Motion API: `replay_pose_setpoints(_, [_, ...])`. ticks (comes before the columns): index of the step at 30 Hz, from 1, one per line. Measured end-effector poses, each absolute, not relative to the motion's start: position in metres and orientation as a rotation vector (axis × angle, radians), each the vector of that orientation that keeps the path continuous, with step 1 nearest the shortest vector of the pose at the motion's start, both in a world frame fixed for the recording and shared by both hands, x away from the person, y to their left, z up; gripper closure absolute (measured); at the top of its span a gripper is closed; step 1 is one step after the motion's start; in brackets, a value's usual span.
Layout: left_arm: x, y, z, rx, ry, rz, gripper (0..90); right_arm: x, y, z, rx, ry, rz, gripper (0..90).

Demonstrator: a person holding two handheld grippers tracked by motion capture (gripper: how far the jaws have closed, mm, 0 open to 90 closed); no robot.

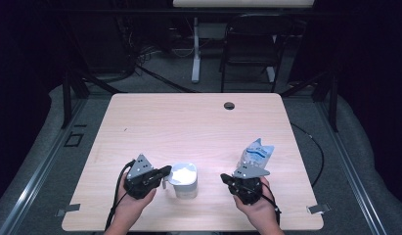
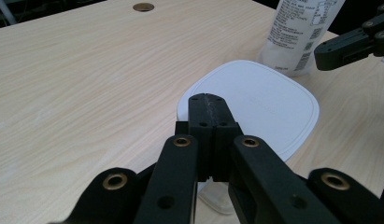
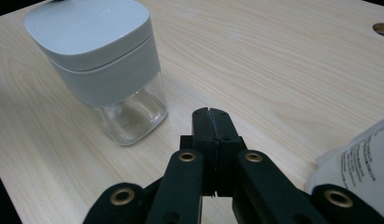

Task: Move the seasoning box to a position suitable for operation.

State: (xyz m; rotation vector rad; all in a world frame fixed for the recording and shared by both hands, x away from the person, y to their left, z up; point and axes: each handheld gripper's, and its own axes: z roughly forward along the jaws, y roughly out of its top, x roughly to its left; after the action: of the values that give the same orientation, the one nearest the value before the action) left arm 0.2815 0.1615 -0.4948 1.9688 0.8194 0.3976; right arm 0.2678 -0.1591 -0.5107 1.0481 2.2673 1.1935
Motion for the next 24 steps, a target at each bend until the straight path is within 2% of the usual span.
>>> replay_pose_setpoints(24, [0.281, 0.162, -0.495, 1.961, 0.828, 0.390, 90.0, 0.274, -0.117, -0.512, 0.899, 2.391, 1.200, 90.0])
